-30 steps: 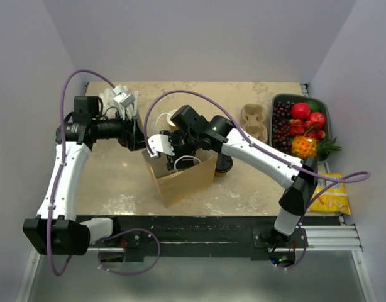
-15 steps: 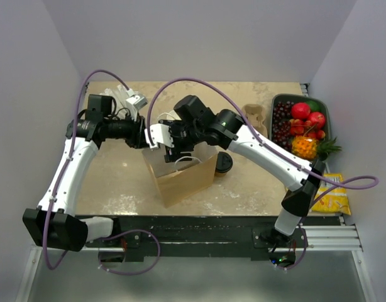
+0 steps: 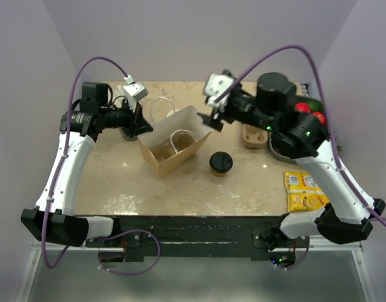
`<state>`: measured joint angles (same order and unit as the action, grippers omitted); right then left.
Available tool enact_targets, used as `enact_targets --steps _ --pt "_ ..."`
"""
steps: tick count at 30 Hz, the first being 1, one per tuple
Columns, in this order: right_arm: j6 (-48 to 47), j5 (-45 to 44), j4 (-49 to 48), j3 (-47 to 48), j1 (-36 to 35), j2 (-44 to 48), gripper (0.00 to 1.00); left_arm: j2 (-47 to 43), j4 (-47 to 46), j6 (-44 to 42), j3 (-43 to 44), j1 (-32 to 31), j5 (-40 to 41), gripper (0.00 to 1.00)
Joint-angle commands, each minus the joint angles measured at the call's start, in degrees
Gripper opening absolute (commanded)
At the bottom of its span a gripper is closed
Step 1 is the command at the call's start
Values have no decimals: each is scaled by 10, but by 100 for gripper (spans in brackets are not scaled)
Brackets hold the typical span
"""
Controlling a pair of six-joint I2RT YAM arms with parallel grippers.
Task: Pack the takeout coffee
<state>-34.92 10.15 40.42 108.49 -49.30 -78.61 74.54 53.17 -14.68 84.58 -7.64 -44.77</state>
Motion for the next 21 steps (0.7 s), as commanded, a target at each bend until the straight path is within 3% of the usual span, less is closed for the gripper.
enact_targets --steps 1,5,12,16,21 --pt "101 -7 -38 -38 121 -15 77 -21 4 -71 12 -3 -6 0" --pt "111 35 -18 -96 187 -22 76 -28 6 -90 -4 -4 -38 0" --pt "97 92 -11 -184 216 -8 79 -34 99 -215 6 -5 -80 0" --pt "78 96 -16 -227 226 13 80 -46 120 -227 -10 -15 -86 0" --pt "99 101 -25 -236 253 7 81 -65 78 -199 -23 -28 -19 0"
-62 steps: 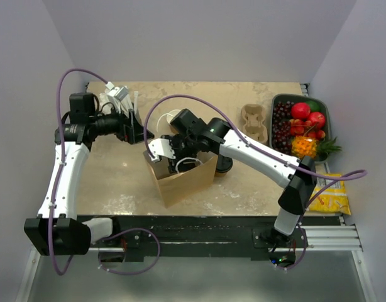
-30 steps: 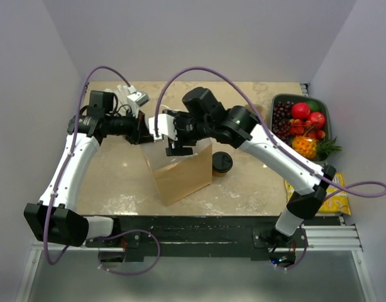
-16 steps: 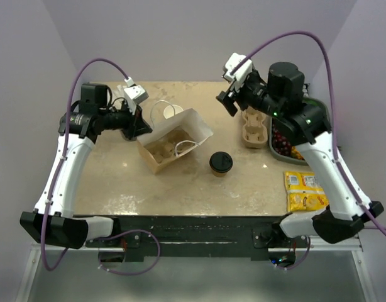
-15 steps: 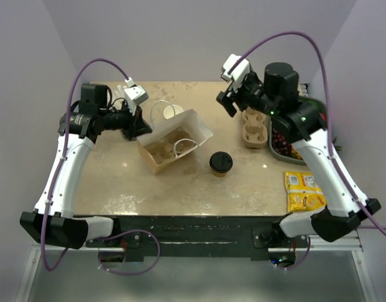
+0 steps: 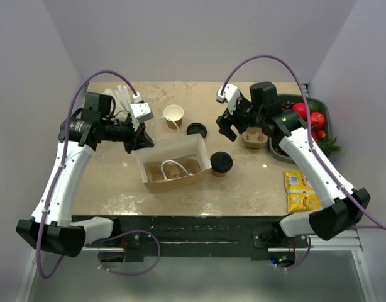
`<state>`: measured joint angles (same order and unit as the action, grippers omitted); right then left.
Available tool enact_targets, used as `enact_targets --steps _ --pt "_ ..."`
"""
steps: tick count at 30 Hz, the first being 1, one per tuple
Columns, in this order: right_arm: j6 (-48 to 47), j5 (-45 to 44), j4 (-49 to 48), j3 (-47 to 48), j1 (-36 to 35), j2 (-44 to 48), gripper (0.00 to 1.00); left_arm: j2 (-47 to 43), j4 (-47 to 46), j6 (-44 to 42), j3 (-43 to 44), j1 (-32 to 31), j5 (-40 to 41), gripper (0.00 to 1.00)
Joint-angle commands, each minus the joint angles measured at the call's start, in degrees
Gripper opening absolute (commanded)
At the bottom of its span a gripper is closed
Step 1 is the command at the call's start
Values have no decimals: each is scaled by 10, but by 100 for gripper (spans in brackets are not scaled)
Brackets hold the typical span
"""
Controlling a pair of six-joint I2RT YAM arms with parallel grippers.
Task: Pack the takeout coffee
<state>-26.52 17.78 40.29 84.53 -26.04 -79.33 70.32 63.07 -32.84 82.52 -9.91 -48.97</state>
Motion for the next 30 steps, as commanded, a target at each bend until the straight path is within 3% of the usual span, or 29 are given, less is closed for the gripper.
enact_targets --steps 1,5,6,9,17,24,30 --pt "16 27 -25 6 24 9 81 -24 -30 -12 2 -5 34 0" --pt "-45 95 24 37 24 -24 84 -14 -67 -1 32 -5 89 0" --pt "-129 118 97 45 24 -38 86 -11 -67 -8 46 -5 98 0" --pt "-244 152 181 39 25 -46 89 -10 -65 -41 53 -5 120 0" --pt "-361 125 172 -55 25 -28 93 -48 -30 -119 -23 -6 72 0" --pt "-368 106 119 -88 21 -42 99 -85 -42 -122 -116 -8 67 0" --pt "-418 117 118 -104 11 -34 99 -102 -40 -115 -126 -9 67 0"
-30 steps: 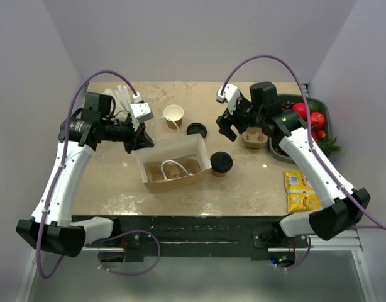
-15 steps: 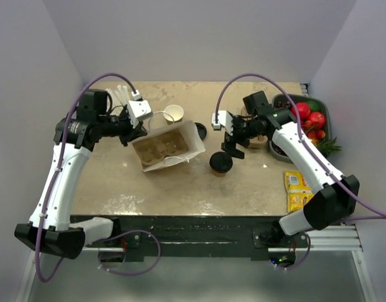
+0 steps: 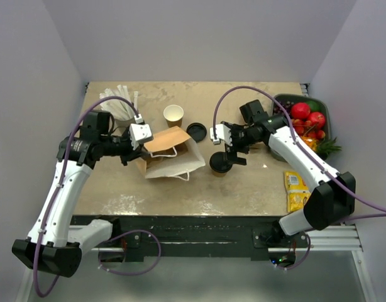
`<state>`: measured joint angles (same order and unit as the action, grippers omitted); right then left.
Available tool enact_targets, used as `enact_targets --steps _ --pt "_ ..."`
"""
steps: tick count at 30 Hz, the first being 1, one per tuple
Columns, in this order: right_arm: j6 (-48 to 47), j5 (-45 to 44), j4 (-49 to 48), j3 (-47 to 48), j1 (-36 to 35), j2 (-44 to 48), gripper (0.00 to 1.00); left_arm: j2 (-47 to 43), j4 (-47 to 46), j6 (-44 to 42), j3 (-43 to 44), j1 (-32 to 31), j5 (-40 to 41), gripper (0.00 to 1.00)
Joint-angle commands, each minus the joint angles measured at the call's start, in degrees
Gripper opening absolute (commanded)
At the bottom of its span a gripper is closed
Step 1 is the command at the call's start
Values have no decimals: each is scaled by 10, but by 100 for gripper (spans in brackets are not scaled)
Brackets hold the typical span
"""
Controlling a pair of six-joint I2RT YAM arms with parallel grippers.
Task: Pack the takeout coffee
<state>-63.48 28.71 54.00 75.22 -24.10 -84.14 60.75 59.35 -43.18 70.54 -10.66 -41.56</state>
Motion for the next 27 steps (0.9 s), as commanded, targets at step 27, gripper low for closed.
enact_targets --steps 27 --pt "-42 50 16 25 -24 -40 99 96 -27 187 87 123 -85 0"
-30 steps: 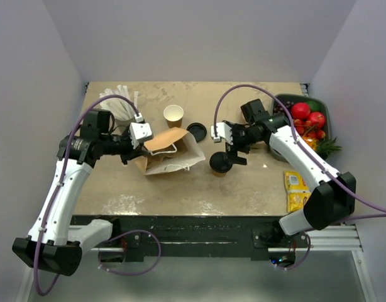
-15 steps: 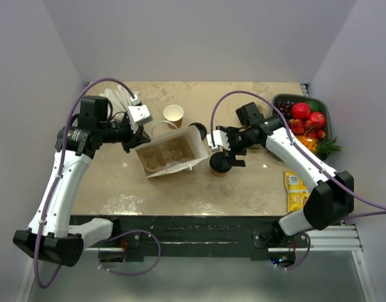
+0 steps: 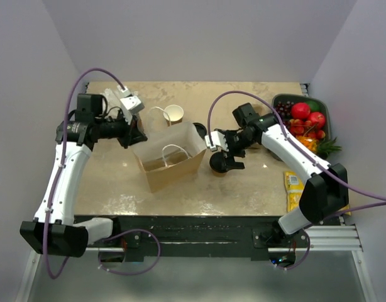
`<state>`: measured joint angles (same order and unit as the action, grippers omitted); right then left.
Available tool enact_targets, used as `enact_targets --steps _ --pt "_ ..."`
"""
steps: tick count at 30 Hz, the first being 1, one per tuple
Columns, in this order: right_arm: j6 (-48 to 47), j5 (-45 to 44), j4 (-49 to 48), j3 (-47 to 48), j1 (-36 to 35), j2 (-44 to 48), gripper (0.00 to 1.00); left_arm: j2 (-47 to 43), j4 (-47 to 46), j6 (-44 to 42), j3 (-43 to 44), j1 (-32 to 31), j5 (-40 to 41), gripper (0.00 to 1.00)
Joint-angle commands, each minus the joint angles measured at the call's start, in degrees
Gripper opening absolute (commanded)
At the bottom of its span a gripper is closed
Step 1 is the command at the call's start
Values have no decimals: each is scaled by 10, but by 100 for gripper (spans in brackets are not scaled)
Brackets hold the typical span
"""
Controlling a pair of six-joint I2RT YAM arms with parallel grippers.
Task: Pack the takeout coffee
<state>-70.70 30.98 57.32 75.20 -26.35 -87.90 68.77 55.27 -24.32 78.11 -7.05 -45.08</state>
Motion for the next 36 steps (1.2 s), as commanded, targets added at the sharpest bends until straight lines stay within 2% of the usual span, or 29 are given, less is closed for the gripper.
enact_targets --steps 1,2,4,9,13,17,18,19,22,24,25,27,28,29,30,32,34,36 --pt "36 29 -19 26 -2 -8 99 26 24 -14 -5 99 -51 0" --pt "48 34 -24 27 -2 -16 99 33 38 -62 -30 104 -49 0" --pt "48 36 -21 32 -3 -24 99 43 54 -92 -44 107 -59 0" --pt "46 29 -21 35 -3 -35 99 39 25 -63 -40 107 -119 0" --pt "51 29 -19 33 -4 -39 99 33 14 -29 13 82 -145 0" --pt "53 21 -28 24 -10 -39 99 9 -50 31 -1 57 -106 0" --pt "54 19 -30 24 -10 -39 99 8 -68 38 -14 60 -65 0" --pt "55 17 -30 25 -10 -43 99 11 -66 25 -23 66 -61 0" --pt "56 11 -29 32 -10 -48 99 33 0 -31 -19 70 -140 0" --pt "53 3 -28 34 -10 -48 99 51 18 26 33 39 -167 0" --pt "53 4 -28 35 -10 -50 99 64 13 38 39 66 -161 0" --pt "71 12 -27 42 -11 -50 99 79 30 4 63 110 -180 0" --pt "79 22 -27 52 -10 -51 99 108 113 -32 89 119 -207 0" --pt "85 27 -22 57 -10 -51 99 122 154 -83 119 113 -228 0" --pt "86 30 -12 63 -10 -51 99 135 184 -88 168 107 -245 0" --pt "88 40 -3 72 -10 -49 99 147 199 -49 198 96 -277 0" --pt "85 40 2 75 -10 -49 99 144 178 -39 190 95 -264 0" --pt "81 37 2 72 -11 -52 99 136 152 -29 117 92 -244 0"
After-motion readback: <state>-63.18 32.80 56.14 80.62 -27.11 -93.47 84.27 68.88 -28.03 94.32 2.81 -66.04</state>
